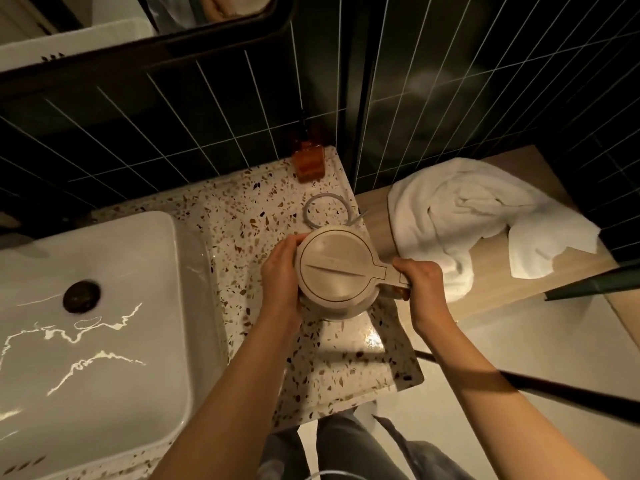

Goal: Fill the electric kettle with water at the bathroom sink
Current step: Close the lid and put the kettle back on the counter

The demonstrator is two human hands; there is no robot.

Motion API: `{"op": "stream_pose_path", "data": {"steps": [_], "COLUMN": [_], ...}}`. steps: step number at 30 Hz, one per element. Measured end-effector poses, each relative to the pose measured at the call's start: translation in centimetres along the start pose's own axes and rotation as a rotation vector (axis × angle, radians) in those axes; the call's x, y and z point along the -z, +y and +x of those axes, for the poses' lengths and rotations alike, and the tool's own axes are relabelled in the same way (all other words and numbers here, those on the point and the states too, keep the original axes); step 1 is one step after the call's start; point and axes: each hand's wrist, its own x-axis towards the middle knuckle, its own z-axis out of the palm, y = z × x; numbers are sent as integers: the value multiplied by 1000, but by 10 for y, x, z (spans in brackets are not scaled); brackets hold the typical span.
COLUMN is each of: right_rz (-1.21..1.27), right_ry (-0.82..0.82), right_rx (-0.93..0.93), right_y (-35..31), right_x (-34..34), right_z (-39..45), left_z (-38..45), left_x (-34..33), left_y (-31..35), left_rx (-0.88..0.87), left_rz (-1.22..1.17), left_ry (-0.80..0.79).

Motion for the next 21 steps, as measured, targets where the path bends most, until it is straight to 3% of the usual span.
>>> {"op": "stream_pose_path", "data": {"steps": [21], "right_rz": [-84], "right_ry": [51], "right_rx": [4], "right_y": [3], "right_x": [-4], "right_z": [12], "left_z": [12], "left_x": [-6], "left_y": [-10], "left_rx": [-69], "left_rz": [77], "left_ry": [-19]}}
